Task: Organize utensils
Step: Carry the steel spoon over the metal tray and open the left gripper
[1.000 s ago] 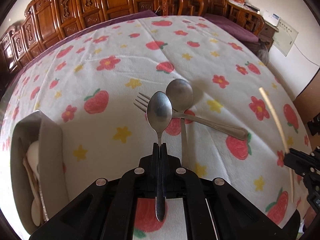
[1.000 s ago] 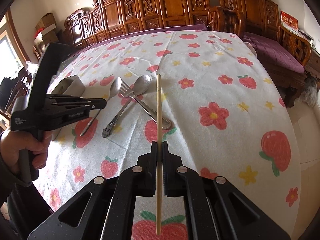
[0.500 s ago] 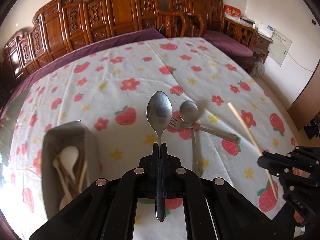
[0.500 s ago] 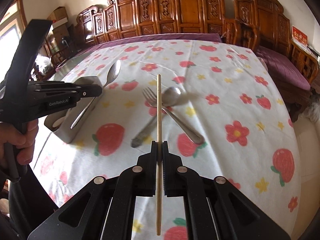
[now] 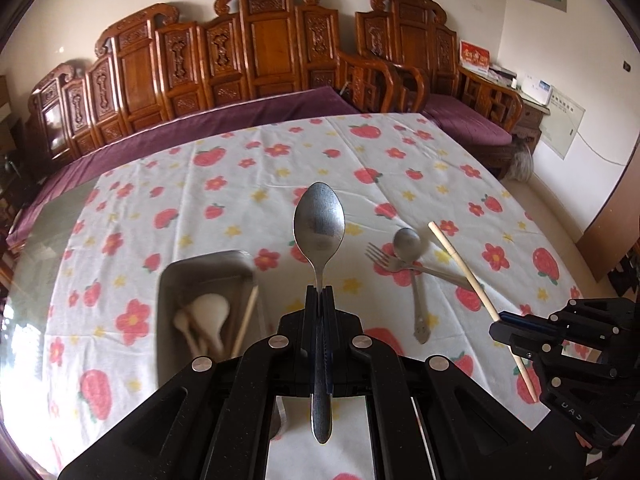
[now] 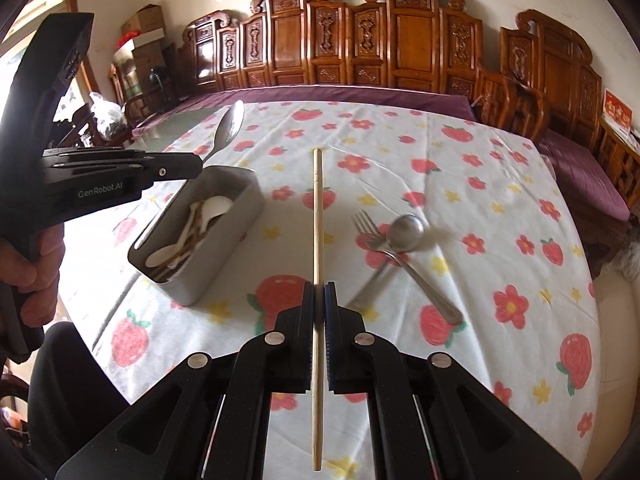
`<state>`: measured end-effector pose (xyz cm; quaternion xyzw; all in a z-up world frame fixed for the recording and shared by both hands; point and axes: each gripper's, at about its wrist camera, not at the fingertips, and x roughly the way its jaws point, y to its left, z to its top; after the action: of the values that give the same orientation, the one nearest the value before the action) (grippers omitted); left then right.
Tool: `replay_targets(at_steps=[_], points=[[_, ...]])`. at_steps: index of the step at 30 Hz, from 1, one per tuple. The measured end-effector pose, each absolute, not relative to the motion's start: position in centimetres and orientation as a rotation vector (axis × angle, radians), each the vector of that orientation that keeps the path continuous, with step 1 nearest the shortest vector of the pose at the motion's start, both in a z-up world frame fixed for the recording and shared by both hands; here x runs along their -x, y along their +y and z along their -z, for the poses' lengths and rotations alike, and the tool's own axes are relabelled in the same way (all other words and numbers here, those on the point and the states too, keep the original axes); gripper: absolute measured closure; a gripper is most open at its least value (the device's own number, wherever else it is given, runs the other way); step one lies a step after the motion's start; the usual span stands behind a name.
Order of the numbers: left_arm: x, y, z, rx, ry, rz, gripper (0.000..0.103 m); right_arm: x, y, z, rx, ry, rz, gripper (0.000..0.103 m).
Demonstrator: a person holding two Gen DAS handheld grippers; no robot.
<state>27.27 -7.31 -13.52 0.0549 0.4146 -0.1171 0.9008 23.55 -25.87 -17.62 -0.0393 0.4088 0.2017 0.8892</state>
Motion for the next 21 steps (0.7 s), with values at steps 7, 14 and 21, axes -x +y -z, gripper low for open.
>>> replay_targets(at_steps=[7,14,21], points=[[-25.8,-3.6,13.6,-0.112,0.856,0.201,0.101,-23.0,-22.8,17.4,0.081,0.838,-0.448,0.097],[-25.9,-0.2,15.0,-0.099,0.885,0.164,0.101,-22.5,-20.0,18.1,0.088,0.846,-0.481,0.097],[-27.9,2.0,18.4,-0.084,0.943,0.129,0.101,-22.8,-18.6,19.2,0.104,0.858,-0.497,0.097]])
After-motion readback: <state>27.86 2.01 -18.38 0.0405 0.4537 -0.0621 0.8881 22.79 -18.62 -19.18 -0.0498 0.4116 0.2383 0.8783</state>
